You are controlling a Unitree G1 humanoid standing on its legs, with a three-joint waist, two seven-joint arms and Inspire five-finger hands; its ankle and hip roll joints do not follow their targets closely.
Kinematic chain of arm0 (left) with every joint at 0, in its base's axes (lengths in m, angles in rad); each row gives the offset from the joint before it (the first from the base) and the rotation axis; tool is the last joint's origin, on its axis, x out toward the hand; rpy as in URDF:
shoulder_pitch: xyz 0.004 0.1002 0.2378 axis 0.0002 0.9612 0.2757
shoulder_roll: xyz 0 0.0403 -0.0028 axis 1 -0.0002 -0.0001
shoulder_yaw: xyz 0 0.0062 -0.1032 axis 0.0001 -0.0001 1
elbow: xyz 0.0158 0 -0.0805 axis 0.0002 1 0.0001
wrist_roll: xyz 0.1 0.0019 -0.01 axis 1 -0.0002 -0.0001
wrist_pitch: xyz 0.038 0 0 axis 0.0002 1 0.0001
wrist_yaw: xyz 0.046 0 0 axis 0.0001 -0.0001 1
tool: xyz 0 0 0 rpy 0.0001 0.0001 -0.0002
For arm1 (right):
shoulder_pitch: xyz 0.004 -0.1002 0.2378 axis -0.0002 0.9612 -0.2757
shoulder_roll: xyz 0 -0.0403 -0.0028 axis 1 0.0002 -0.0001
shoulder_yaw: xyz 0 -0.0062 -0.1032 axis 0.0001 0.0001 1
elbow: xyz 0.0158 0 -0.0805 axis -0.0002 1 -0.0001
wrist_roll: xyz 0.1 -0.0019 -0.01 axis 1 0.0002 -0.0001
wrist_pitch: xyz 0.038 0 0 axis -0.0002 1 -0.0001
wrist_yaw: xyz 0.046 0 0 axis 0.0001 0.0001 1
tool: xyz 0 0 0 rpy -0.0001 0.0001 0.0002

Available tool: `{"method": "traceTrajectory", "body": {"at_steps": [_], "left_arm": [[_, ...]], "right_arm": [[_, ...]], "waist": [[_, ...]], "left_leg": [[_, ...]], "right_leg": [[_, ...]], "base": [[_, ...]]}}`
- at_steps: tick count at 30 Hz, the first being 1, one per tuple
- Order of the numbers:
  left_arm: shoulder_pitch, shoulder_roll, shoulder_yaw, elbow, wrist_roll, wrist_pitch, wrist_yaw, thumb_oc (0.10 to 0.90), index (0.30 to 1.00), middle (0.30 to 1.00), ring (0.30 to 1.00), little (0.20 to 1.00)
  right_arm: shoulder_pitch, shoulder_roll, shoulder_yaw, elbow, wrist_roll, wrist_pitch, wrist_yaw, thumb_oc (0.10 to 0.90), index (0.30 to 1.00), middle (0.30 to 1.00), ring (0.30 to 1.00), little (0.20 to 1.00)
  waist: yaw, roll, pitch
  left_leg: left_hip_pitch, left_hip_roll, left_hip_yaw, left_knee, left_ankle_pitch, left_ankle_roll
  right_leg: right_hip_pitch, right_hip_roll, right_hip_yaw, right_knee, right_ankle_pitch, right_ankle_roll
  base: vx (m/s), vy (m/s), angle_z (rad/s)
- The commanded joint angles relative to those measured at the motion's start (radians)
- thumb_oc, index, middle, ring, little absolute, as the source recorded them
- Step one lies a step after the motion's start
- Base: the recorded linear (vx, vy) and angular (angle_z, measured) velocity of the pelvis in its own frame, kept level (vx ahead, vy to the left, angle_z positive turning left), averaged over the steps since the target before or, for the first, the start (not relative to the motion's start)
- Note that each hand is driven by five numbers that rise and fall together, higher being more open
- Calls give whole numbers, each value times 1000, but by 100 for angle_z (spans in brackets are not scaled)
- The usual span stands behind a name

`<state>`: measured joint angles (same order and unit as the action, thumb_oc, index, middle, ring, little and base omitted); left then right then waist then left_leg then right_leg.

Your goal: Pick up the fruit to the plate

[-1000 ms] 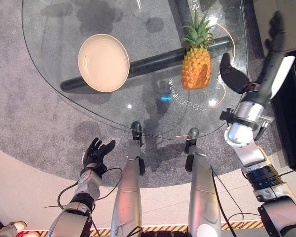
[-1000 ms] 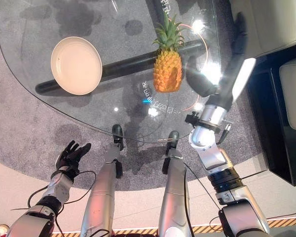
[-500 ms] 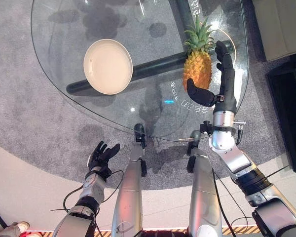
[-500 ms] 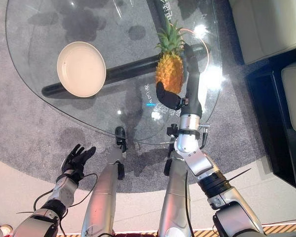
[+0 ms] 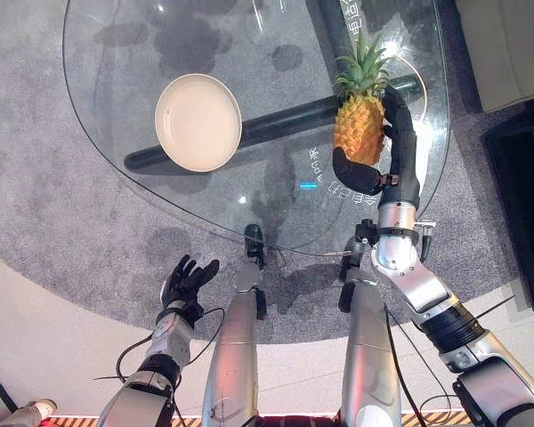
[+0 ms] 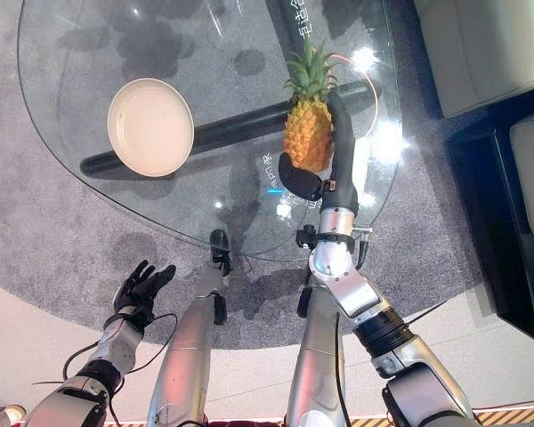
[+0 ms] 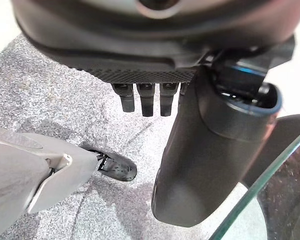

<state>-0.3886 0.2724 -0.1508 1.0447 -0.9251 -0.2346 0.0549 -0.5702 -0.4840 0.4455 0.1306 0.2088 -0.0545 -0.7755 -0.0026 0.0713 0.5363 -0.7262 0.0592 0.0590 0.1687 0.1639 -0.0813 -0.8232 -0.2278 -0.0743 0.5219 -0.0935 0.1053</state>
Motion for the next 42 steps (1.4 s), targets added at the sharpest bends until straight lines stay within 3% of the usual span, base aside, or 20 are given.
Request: {"method": "traceTrajectory", "body": {"at_steps": [1,19,36,42], "left_arm": [[56,0,-29,53,-26,-37,19,800,900,900,900,900],[49,-29,-72,57,-27,-38,16,800,900,900,900,900],[45,-40,-104,51,-30,-38,20,800,900,900,900,900],[48,-46,-112,56,-34,-44,12,800,900,900,900,900]], "right_arm": [[-20,16,-4,-30,24,-63,-101,800,900,900,900,900],[-93,86,4,125,99,-23,-211,800,900,900,900,900],[-127,118,-19,239,360,-70,-163,800,900,900,900,900],[-139,122,-32,286,383,-74,-145,800,900,900,900,900]], "waist": [[-9,28,-16],[15,61,-16],[26,74,-16],[29,79,-16]], "left_leg": [[-17,-45,22,95,-94,17],[-11,-55,15,85,-82,19],[-5,-59,15,79,-75,20],[-6,-60,14,81,-74,21]], "right_leg": [[35,33,-66,-200,115,-11],[28,25,-68,-191,119,-17],[28,26,-70,-186,119,-24],[26,25,-70,-181,118,-27]], "base": [[0,0,0],[0,0,0],[0,0,0],[0,0,0]]}}
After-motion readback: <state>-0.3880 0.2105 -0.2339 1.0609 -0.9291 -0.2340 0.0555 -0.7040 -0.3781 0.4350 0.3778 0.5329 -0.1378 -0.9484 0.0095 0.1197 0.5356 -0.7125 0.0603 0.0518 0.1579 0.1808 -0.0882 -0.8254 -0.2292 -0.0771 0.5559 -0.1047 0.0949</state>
